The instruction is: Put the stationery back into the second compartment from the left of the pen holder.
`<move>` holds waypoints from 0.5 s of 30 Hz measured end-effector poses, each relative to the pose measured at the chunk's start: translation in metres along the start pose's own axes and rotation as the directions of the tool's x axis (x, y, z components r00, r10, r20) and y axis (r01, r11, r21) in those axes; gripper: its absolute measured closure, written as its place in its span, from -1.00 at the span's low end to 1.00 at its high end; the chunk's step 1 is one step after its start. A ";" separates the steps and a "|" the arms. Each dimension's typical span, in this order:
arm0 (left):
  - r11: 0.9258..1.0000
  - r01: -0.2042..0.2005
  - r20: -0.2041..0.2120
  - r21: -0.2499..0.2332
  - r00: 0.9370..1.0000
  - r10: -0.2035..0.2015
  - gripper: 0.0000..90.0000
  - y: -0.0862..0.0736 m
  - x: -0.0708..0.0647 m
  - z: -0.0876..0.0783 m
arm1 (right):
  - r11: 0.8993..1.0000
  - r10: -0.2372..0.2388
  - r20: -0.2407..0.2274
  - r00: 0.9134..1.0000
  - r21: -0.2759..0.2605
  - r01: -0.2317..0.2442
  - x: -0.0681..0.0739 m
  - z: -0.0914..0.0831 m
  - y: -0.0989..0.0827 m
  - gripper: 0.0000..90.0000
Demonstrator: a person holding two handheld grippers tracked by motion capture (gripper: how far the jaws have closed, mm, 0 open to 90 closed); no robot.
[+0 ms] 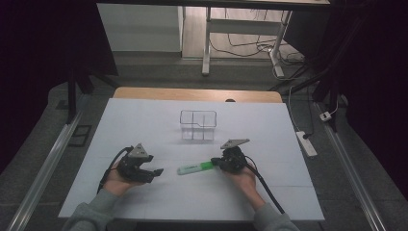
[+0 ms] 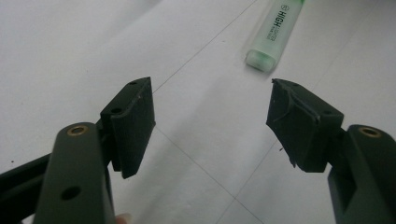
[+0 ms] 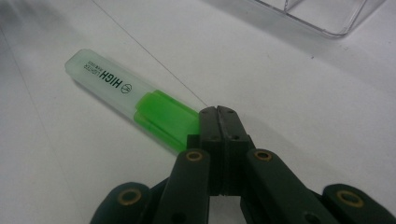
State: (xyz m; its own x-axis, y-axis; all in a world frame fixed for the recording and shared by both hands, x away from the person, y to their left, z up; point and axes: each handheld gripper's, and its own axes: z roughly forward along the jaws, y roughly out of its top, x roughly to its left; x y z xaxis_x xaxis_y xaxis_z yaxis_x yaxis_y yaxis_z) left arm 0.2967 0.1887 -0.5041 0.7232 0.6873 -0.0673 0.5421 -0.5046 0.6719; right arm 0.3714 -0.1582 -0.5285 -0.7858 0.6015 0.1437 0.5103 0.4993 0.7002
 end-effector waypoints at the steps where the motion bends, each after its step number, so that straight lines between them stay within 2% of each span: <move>1: 1.000 -0.002 0.001 0.000 1.000 0.002 -0.29 0.000 0.000 0.000 | 1.000 -0.001 0.003 1.000 0.000 0.001 0.000 -0.001 0.000 0.97; 8: 1.000 0.005 0.001 -0.003 1.000 -0.005 -0.29 0.000 0.001 0.000 | 1.000 0.010 0.021 1.000 -0.028 -0.010 -0.006 -0.017 -0.001 0.97; 11: 1.000 0.002 -0.001 -0.007 1.000 -0.002 -0.29 0.000 0.001 -0.001 | 0.999 -0.022 0.036 0.999 -0.025 0.023 -0.008 -0.026 -0.004 0.97; 15: 1.000 0.002 -0.002 -0.003 1.000 -0.002 -0.29 0.000 0.002 -0.001 | 0.999 -0.018 0.056 0.998 -0.037 0.020 -0.011 -0.040 -0.012 0.97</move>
State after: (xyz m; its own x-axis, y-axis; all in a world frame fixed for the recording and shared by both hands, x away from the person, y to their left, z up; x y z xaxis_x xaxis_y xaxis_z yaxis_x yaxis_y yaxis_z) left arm 0.2973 0.1905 -0.5038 0.7217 0.6889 -0.0672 0.5419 -0.5019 0.6741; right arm 0.3602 -0.1958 -0.5099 -0.7742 0.6263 0.0919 0.4811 0.4879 0.7283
